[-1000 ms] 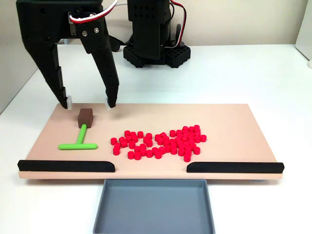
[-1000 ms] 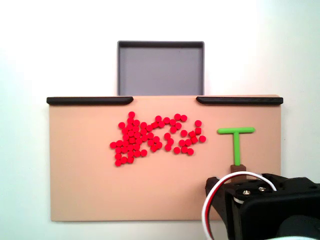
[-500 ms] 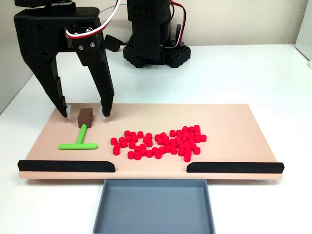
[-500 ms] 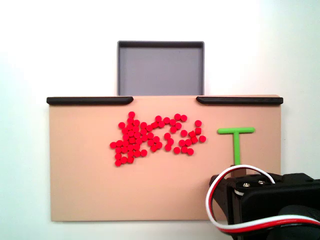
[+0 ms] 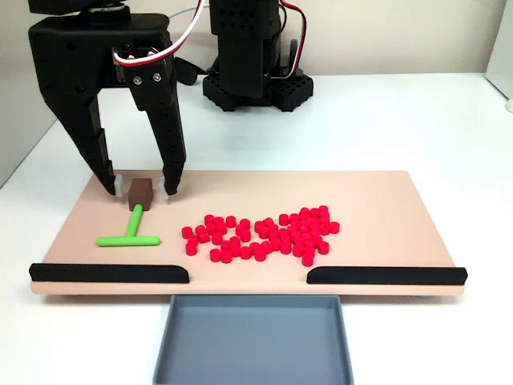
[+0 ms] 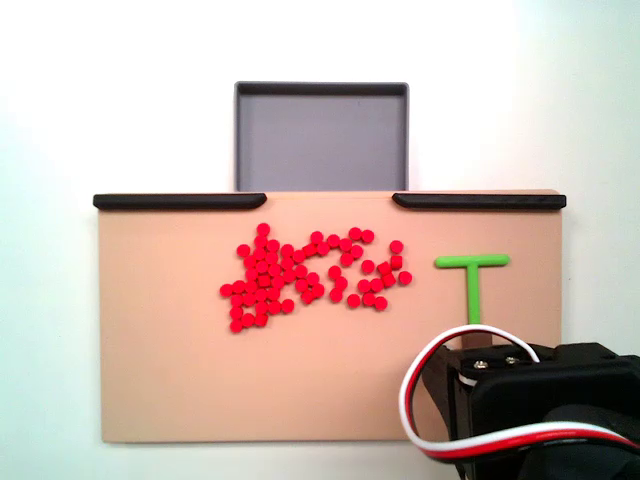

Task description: Grasp a green tool by the dark brown handle.

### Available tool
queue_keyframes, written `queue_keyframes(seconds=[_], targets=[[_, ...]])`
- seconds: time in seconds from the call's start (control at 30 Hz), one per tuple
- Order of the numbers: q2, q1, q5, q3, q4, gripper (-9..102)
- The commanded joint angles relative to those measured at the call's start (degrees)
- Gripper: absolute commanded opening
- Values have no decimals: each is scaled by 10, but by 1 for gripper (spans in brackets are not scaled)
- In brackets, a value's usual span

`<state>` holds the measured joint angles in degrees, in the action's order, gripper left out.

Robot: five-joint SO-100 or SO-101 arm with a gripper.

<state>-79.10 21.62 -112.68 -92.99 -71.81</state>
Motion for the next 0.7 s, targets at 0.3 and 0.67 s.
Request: queue_keyframes(seconds=[0.3,0.67], targets=[[0,-8,6,25,4,14],[-7,-8,10,20,-4,0]])
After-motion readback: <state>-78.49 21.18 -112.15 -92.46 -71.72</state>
